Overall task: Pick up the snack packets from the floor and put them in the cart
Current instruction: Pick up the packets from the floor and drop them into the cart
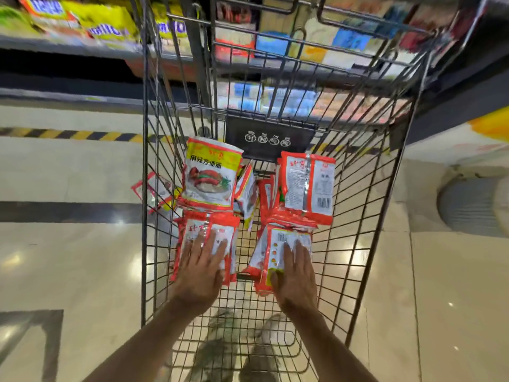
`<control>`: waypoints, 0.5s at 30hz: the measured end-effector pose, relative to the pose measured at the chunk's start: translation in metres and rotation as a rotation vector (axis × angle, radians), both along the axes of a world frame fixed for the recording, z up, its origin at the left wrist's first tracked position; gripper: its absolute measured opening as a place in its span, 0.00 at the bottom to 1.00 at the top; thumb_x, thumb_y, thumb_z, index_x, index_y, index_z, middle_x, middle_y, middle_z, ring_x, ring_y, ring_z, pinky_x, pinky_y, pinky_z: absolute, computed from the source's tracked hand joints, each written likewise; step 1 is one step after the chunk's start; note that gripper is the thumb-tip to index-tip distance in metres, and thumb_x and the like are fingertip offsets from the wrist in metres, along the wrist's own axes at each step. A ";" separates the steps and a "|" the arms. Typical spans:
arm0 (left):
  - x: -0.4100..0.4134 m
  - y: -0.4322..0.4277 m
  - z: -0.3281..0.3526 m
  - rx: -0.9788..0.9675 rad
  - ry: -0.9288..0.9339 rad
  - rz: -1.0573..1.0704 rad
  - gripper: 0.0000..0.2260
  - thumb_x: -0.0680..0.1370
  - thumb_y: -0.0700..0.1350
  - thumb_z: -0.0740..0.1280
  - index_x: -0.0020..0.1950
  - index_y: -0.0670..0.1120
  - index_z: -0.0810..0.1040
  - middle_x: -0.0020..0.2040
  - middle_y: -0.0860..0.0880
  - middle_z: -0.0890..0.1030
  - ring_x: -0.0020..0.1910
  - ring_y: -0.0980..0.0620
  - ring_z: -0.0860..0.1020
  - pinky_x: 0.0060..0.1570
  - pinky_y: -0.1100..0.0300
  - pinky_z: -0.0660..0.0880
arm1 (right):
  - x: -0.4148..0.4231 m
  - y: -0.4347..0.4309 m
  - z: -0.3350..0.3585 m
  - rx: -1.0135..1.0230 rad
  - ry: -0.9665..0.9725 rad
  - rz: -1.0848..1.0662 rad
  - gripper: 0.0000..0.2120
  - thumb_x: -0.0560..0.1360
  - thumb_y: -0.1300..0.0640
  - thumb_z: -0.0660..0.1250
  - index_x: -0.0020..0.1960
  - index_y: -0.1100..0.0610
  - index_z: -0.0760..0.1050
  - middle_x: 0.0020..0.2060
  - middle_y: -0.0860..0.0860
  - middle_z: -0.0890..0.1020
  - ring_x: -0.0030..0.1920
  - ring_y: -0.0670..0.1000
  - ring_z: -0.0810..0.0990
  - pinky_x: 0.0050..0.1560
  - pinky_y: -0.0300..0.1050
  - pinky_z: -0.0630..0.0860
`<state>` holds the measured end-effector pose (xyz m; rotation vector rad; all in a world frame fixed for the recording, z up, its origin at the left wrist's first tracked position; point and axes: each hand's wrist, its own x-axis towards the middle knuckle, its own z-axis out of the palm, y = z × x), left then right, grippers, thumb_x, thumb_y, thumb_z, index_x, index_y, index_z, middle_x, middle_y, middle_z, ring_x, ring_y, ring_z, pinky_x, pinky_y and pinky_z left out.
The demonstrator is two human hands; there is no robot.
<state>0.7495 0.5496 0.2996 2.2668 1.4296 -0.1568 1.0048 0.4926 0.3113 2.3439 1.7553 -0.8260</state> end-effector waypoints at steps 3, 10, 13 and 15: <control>-0.004 -0.001 -0.007 0.008 0.101 -0.035 0.30 0.85 0.58 0.52 0.85 0.49 0.54 0.85 0.43 0.48 0.84 0.38 0.44 0.81 0.41 0.42 | 0.001 0.003 -0.002 -0.017 0.001 -0.017 0.40 0.83 0.33 0.42 0.83 0.59 0.57 0.81 0.65 0.58 0.81 0.68 0.57 0.78 0.67 0.61; -0.008 0.002 0.058 0.058 0.131 0.059 0.34 0.81 0.59 0.54 0.85 0.49 0.51 0.85 0.43 0.49 0.84 0.41 0.45 0.80 0.49 0.34 | 0.005 0.008 0.067 -0.065 -0.041 0.052 0.41 0.79 0.31 0.38 0.85 0.54 0.45 0.84 0.58 0.47 0.84 0.60 0.46 0.82 0.60 0.52; -0.015 0.003 0.130 0.076 0.098 0.060 0.36 0.82 0.65 0.51 0.85 0.52 0.44 0.85 0.45 0.45 0.84 0.42 0.43 0.80 0.44 0.40 | 0.004 0.001 0.134 -0.020 -0.069 0.095 0.37 0.82 0.35 0.49 0.85 0.53 0.49 0.84 0.57 0.50 0.84 0.59 0.48 0.81 0.57 0.50; -0.020 -0.001 0.177 0.136 0.065 0.094 0.36 0.81 0.66 0.54 0.85 0.52 0.50 0.85 0.44 0.51 0.84 0.40 0.50 0.79 0.39 0.54 | 0.005 -0.009 0.178 0.088 -0.116 0.118 0.36 0.82 0.35 0.54 0.83 0.54 0.57 0.82 0.58 0.61 0.82 0.61 0.60 0.79 0.57 0.58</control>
